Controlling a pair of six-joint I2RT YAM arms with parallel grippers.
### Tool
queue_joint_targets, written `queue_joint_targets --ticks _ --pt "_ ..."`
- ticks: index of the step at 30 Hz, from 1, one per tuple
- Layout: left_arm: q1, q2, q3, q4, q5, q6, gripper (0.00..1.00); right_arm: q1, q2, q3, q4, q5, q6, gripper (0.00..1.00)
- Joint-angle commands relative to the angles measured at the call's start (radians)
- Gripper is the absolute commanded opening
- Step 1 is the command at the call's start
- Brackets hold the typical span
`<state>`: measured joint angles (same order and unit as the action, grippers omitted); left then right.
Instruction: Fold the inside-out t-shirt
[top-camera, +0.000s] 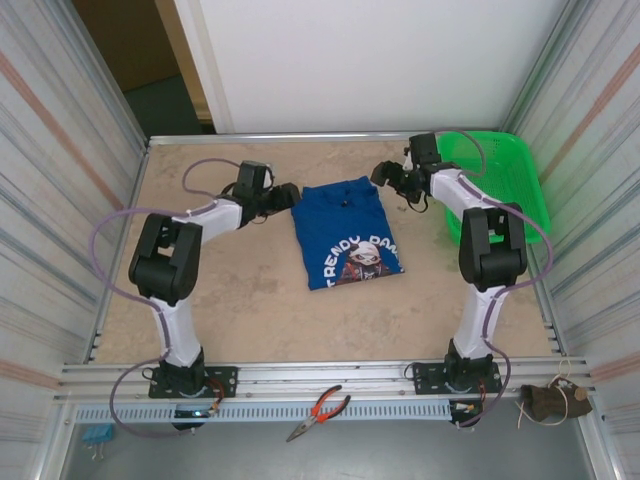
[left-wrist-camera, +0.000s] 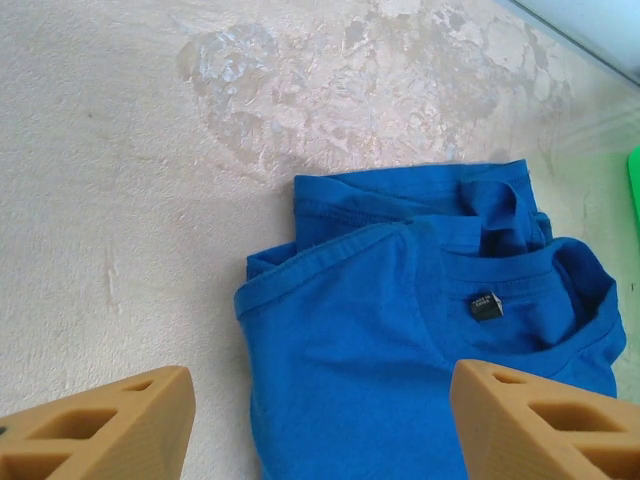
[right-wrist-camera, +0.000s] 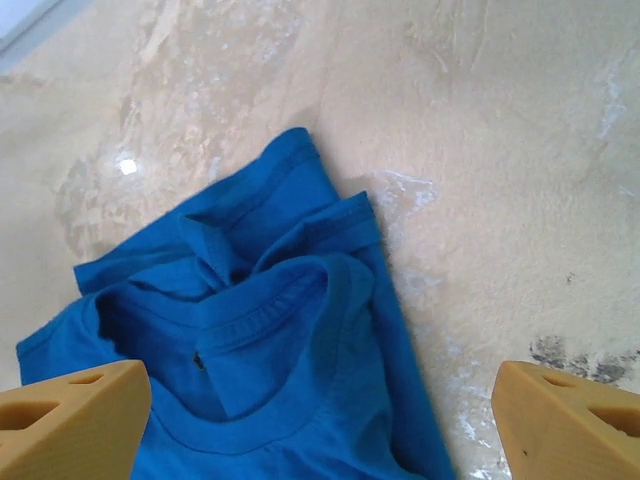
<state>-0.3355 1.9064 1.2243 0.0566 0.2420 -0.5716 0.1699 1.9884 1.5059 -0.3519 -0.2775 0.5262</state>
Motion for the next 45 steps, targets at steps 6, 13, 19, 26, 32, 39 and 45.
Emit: queue_joint_targets --ticks 6,13,19,26,32,39,45 --pt "-0.007 0.111 0.103 -0.061 0.035 0.072 0.7 0.036 0.157 0.171 -0.094 -0.041 -0.083 0.88" --pt "-0.03 0.183 0.178 -0.075 0.034 0.065 0.7 0.057 0.226 0.183 -0.084 -0.021 -0.071 0.89" --pt "-0.05 0.255 0.209 -0.072 0.044 0.053 0.71 0.088 0.283 0.21 -0.083 -0.046 -0.075 0.87" --pt "-0.057 0.282 0.21 -0.022 0.075 0.017 0.69 0.108 0.288 0.196 -0.007 -0.125 -0.051 0.7" --pt "-0.061 0.293 0.209 0.01 0.082 -0.014 0.43 0.1 0.308 0.198 0.027 -0.141 -0.002 0.49" --pt "-0.057 0.285 0.175 0.09 0.094 -0.076 0.0 0.065 0.285 0.143 0.116 -0.241 0.083 0.0" --pt "-0.037 0.113 0.086 0.17 0.116 -0.087 0.0 0.03 0.054 -0.027 0.21 -0.292 0.147 0.0"
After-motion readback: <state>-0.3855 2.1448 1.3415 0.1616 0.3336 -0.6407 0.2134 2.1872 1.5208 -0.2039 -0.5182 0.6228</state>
